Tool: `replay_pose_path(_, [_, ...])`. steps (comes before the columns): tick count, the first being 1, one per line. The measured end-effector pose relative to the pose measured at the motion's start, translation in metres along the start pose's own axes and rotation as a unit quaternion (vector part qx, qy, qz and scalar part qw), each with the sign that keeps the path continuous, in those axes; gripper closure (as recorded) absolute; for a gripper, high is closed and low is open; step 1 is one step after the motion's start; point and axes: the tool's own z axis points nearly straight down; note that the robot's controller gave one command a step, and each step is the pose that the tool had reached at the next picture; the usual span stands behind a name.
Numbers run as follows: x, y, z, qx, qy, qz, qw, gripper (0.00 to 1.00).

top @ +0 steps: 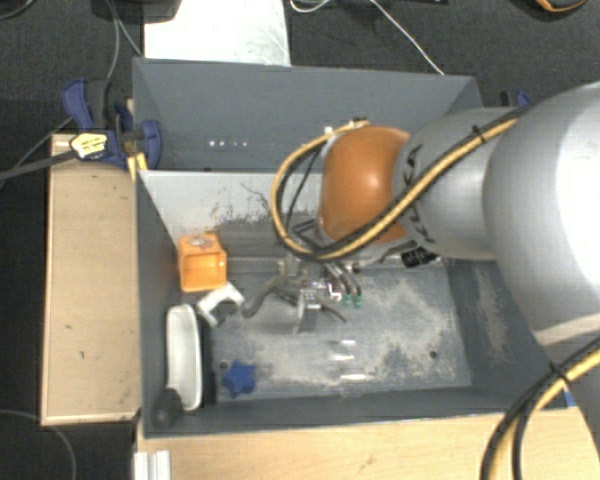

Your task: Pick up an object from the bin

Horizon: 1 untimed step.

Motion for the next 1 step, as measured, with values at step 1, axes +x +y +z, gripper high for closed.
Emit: replay_pose_path(1, [-0.0063, -0.0345, 0.0076, 0.001, 0.0005, -0.176, 0.9844, 1.00])
